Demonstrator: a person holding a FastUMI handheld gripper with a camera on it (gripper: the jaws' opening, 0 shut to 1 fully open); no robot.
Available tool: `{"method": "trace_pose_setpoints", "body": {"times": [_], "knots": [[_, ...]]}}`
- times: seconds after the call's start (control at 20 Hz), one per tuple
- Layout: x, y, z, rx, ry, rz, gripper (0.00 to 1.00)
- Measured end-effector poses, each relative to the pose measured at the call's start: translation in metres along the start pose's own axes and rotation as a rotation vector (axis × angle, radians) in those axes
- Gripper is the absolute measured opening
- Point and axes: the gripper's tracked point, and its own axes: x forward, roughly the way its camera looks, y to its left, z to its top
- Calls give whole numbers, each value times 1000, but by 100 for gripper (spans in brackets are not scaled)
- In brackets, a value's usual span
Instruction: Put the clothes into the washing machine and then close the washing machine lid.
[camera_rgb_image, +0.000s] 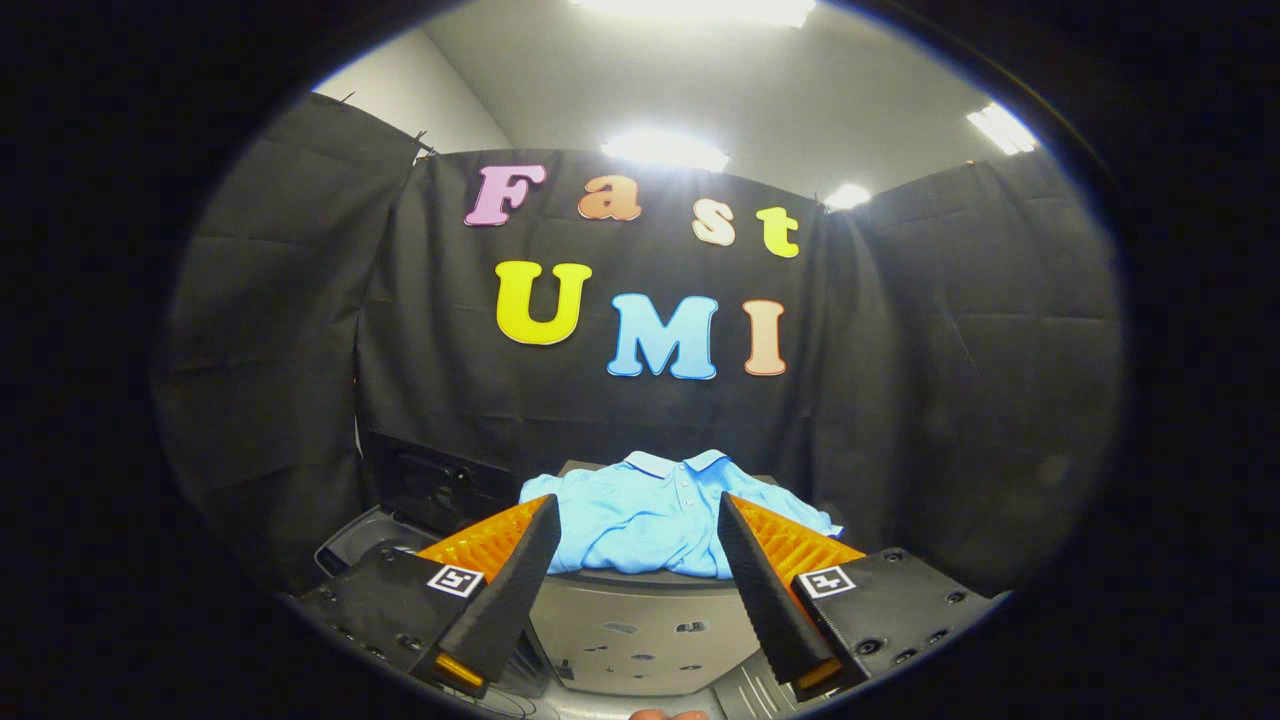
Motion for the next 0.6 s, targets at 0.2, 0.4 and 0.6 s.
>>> {"method": "trace_pose_setpoints", "body": {"times": [0.2,0.4,0.6], "knots": [[37,-12,4,10,55,7,98],[73,-23,-2,15,120,3,98],[102,-28,-14,5,177,4,98]]}}
